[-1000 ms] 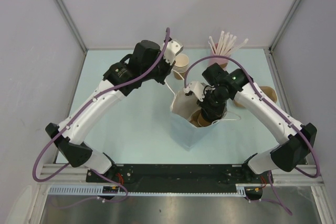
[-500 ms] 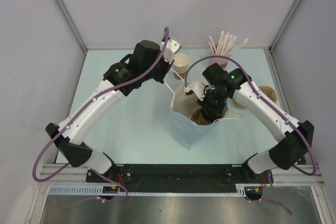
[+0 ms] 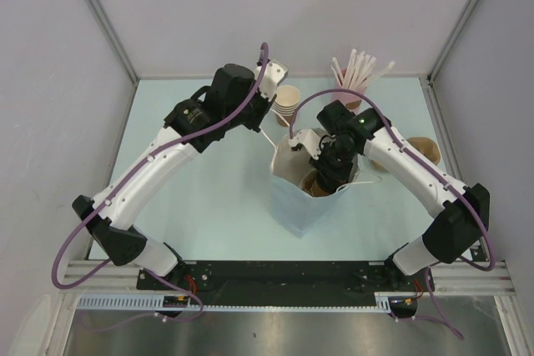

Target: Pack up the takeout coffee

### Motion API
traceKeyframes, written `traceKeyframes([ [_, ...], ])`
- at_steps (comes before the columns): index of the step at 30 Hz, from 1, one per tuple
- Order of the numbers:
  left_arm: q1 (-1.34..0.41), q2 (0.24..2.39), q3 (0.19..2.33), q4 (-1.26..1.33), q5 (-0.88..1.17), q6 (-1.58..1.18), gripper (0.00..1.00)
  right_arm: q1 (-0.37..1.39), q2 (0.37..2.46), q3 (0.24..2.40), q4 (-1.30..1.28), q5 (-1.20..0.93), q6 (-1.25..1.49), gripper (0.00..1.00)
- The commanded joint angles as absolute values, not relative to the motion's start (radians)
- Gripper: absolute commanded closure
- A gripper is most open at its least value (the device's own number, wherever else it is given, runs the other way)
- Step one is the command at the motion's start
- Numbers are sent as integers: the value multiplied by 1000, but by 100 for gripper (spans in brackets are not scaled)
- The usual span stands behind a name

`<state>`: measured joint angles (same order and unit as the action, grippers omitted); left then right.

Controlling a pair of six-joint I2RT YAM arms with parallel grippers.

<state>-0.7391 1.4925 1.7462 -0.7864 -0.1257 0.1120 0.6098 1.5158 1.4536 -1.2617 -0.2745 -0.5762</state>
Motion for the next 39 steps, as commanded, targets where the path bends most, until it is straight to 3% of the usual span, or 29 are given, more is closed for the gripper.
traceKeyframes([
  [1, -733, 1483, 1749, -741, -158, 100, 100, 614, 1523, 1451, -1239, -265, -560, 100],
  [21, -733, 1474, 1752, -742, -160, 101, 100, 630, 1517, 1427, -1173, -210, -515, 99],
  [27, -735, 1465, 1749, -742, -160, 103, 99, 634, 1500, 1427, -1169, -210, -508, 84],
  [28, -733, 1463, 1749, -742, -160, 101, 99, 635, 1494, 1427, -1169, -209, -508, 76],
  [33, -733, 1463, 1749, -741, -161, 104, 97, 638, 1459, 1428, -1160, -203, -505, 60],
  [39, -735, 1473, 1758, -745, -161, 104, 88, 638, 1416, 1436, -1149, -189, -500, 31],
])
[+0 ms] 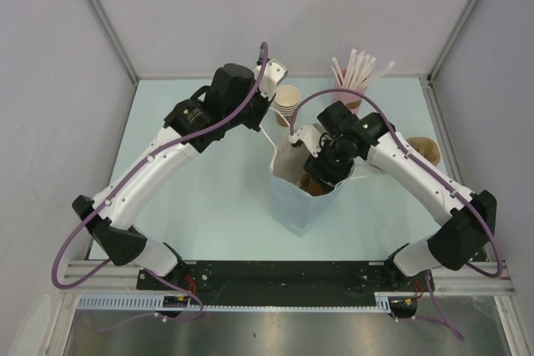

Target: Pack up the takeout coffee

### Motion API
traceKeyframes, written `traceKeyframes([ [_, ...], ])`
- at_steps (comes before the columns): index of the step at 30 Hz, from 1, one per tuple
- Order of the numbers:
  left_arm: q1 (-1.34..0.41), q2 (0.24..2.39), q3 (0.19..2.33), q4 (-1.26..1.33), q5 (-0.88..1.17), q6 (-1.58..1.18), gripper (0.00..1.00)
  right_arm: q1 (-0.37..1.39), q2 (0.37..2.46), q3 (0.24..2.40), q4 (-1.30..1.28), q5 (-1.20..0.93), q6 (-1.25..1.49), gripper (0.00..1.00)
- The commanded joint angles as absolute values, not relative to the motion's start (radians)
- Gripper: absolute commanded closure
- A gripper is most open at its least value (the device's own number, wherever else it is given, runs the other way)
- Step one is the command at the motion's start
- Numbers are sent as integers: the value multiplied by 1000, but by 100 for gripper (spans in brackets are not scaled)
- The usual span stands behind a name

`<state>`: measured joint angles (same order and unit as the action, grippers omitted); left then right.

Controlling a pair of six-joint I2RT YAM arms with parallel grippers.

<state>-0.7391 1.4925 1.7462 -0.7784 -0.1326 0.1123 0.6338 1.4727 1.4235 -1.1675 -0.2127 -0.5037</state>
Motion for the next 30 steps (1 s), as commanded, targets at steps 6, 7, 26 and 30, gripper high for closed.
traceKeyframes([
  [6, -735, 1485, 1767, -749, -161, 104, 79, 623, 1352, 1456, -1140, -163, -508, 10],
  [7, -733, 1486, 1770, -749, -161, 104, 77, 614, 1341, 1457, -1140, -164, -509, 5],
  [26, -733, 1463, 1778, -758, -141, 117, 0, 518, 1186, 1592, -1124, -360, -511, 0],
  [30, -733, 1457, 1772, -758, -120, 120, 0, 518, 1195, 1588, -1138, -335, -512, 0],
])
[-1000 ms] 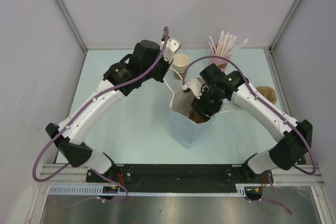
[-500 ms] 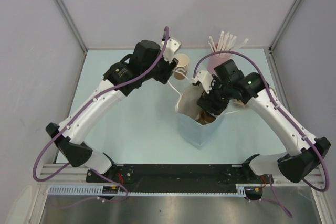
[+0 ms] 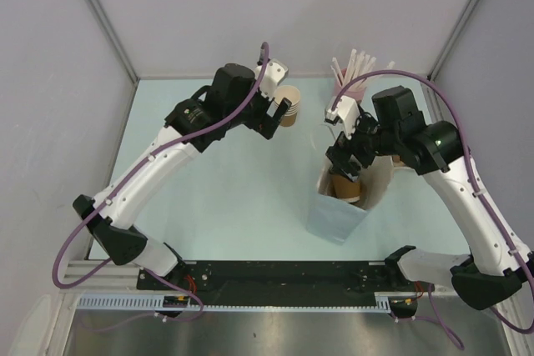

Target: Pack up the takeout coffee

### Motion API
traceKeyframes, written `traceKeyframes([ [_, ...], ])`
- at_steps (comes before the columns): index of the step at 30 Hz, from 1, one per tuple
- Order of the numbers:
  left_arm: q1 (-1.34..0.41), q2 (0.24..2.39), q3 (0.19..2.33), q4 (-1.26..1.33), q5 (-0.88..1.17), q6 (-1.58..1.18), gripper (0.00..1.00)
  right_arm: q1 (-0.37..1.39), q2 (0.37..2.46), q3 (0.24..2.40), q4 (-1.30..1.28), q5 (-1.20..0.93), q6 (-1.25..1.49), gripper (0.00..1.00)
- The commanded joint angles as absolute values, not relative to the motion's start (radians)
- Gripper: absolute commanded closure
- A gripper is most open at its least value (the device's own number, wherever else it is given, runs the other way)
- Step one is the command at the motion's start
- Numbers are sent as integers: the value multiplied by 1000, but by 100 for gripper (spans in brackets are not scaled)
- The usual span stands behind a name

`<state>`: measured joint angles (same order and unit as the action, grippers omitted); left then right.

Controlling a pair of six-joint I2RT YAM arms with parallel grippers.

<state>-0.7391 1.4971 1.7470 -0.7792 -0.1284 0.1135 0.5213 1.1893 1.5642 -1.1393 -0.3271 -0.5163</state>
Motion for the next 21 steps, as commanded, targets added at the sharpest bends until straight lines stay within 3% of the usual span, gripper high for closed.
traceKeyframes([
  [1, -733, 1456, 1772, -759, -101, 118, 0, 517, 1190, 1594, -1138, -334, -515, 0],
  [10, -733, 1445, 1781, -773, -9, 121, 1, 502, 1154, 1655, -1118, -316, -518, 0],
  [21, -744, 1483, 1879, -836, 397, 97, 0, 422, 1042, 1671, -970, -132, -457, 0],
])
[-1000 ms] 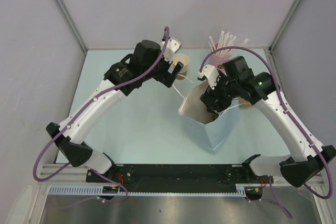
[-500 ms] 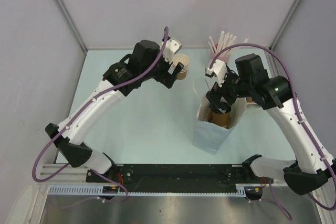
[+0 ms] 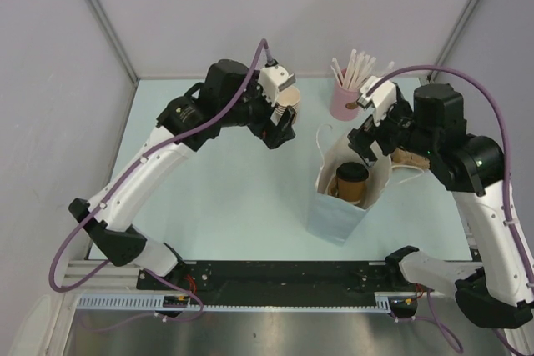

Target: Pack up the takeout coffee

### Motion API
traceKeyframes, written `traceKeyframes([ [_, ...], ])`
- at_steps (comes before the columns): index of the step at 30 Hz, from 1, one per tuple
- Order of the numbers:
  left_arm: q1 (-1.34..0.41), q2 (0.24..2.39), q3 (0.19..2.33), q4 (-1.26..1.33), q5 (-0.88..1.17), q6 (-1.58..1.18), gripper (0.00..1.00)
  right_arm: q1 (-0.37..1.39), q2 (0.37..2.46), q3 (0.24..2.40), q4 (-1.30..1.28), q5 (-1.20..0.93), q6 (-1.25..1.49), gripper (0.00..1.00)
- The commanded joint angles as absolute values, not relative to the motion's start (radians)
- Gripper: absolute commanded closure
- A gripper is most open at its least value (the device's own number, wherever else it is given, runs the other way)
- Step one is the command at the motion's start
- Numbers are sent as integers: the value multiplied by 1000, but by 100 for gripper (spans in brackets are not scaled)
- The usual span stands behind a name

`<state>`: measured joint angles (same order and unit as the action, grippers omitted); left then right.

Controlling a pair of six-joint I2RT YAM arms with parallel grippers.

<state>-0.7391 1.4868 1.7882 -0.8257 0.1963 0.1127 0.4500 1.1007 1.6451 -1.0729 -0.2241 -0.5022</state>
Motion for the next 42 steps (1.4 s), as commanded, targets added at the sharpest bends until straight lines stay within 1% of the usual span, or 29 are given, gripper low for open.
traceKeyframes([
  [1, -745, 1494, 1891, -841, 420, 92, 0, 417, 1032, 1664, -951, -127, -453, 0],
  [2, -750, 1517, 1919, -848, 472, 84, 0, 407, 1008, 1660, -943, -115, -446, 0],
  [5, -762, 1566, 1975, -864, 531, 69, 0, 376, 980, 1634, -931, -106, -442, 0],
  [12, -798, 1678, 2042, -882, 497, 63, 1, 324, 916, 1552, -901, -129, -423, 0],
  [18, -798, 1749, 2092, -890, 526, 52, 0, 293, 896, 1532, -891, -155, -416, 0],
  [19, -798, 1752, 2100, -891, 531, 52, 2, 293, 896, 1528, -891, -158, -414, 0],
  [20, -798, 1756, 2106, -891, 534, 54, 4, 290, 893, 1522, -888, -160, -413, 0],
  [23, -799, 1752, 2105, -893, 538, 57, 30, 285, 888, 1511, -887, -164, -413, 0],
  [24, -798, 1750, 2103, -894, 540, 60, 51, 285, 887, 1505, -884, -164, -411, 0],
  [25, -798, 1738, 2102, -893, 538, 60, 60, 285, 888, 1502, -881, -166, -411, 0],
  [26, -799, 1730, 2094, -893, 529, 61, 68, 285, 888, 1500, -879, -167, -411, 0],
  [27, -798, 1721, 2088, -888, 520, 63, 81, 285, 888, 1500, -874, -170, -411, 0],
  [29, -799, 1692, 2068, -887, 494, 69, 92, 284, 888, 1499, -871, -178, -408, 0],
  [30, -798, 1680, 2059, -882, 454, 78, 99, 284, 891, 1497, -868, -179, -408, 0],
  [36, -773, 1583, 1982, -868, 365, 104, 100, 284, 896, 1491, -856, -192, -402, 0],
  [42, -698, 1513, 1916, -848, 310, 112, 100, 284, 903, 1491, -845, -196, -402, 0],
])
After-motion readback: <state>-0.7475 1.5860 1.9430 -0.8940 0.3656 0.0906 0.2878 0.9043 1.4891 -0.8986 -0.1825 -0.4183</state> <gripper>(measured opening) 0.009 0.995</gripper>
